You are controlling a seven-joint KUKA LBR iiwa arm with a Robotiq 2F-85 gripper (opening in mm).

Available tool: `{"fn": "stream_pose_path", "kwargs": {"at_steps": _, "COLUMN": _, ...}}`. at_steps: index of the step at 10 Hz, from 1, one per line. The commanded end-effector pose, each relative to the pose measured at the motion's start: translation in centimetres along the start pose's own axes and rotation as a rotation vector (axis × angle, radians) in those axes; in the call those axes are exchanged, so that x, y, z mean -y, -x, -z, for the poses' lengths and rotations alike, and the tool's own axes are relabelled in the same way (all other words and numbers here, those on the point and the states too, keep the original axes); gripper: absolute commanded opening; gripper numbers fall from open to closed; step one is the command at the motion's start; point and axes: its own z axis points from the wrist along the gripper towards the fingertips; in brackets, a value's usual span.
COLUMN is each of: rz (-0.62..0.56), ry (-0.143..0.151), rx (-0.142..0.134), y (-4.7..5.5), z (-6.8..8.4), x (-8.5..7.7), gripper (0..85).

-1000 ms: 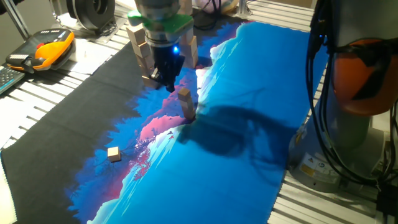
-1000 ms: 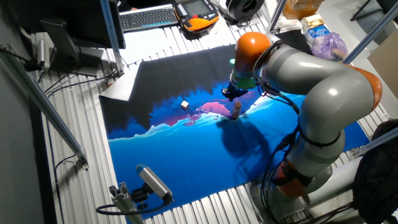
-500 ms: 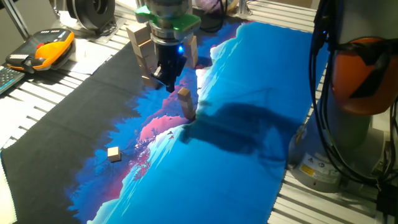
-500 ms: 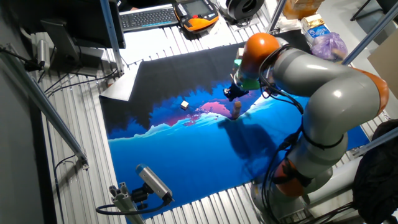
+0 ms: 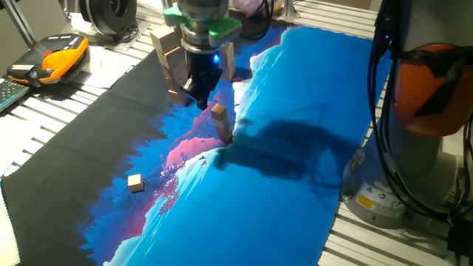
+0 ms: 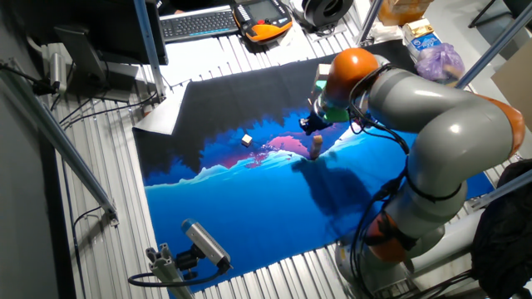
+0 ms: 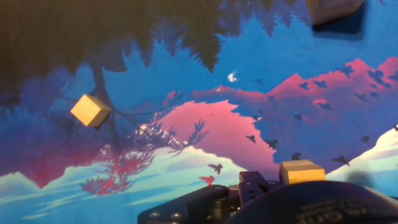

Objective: Stack the blocks in a vertical line of five

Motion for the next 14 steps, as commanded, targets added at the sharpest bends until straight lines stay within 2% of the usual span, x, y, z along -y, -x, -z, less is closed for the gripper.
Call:
{"fn": "stream_pose_path", "kwargs": {"at_steps": 1, "rz": -0.007, "ry": -0.004, "rx": -0.010, "y": 0.0, "z": 0.0, "x": 0.0, "gripper": 0.0}}
{"fn": "stream_pose_path", "kwargs": {"at_steps": 2, "rz": -0.014, "ry": -0.012, "rx": -0.031, "y": 0.1, "z": 0.0, "x": -0.8, "gripper": 0.0}}
{"fn": "stream_pose_path", "kwargs": {"at_steps": 3, "rz": -0.032, "ry": -0.058, "rx": -0.044, "y": 0.2, "z": 0.2, "x": -3.0, "gripper": 17.0}}
{"fn": "stream_pose_path", "kwargs": {"at_steps": 4, "rz": -0.045, "ry": -0.076, "rx": -0.046, "y": 0.3, "z": 0.1, "x": -4.9, "gripper": 34.0}}
{"fn": "stream_pose_path", "kwargs": {"at_steps": 6, "rz": -0.053, "ry": -0.068, "rx": -0.048, "y": 1.1, "z": -0.9, "x": -7.3, "gripper": 34.0}}
{"fn": "stream_pose_path", "kwargs": {"at_steps": 7, "rz": -0.077, "ry": -0.053, "rx": -0.058, "y": 1.7, "z": -1.9, "x": -8.6, "gripper": 34.0}}
{"fn": "stream_pose_path", "kwargs": {"at_steps": 8, "rz": -0.106, "ry": -0.051, "rx": -0.052, "y": 1.9, "z": -2.8, "x": -9.9, "gripper": 34.0}}
{"fn": "stream_pose_path", "kwargs": {"at_steps": 9, "rz": -0.139, "ry": -0.051, "rx": -0.042, "y": 2.1, "z": -3.7, "x": -11.4, "gripper": 51.0}}
{"fn": "stream_pose_path", "kwargs": {"at_steps": 11, "rz": -0.189, "ry": -0.057, "rx": -0.025, "y": 2.4, "z": -5.6, "x": -13.7, "gripper": 51.0}}
{"fn": "stream_pose_path", "kwargs": {"at_steps": 14, "rz": -0.223, "ry": -0.049, "rx": -0.013, "y": 2.5, "z": -8.1, "x": -15.5, "gripper": 51.0}}
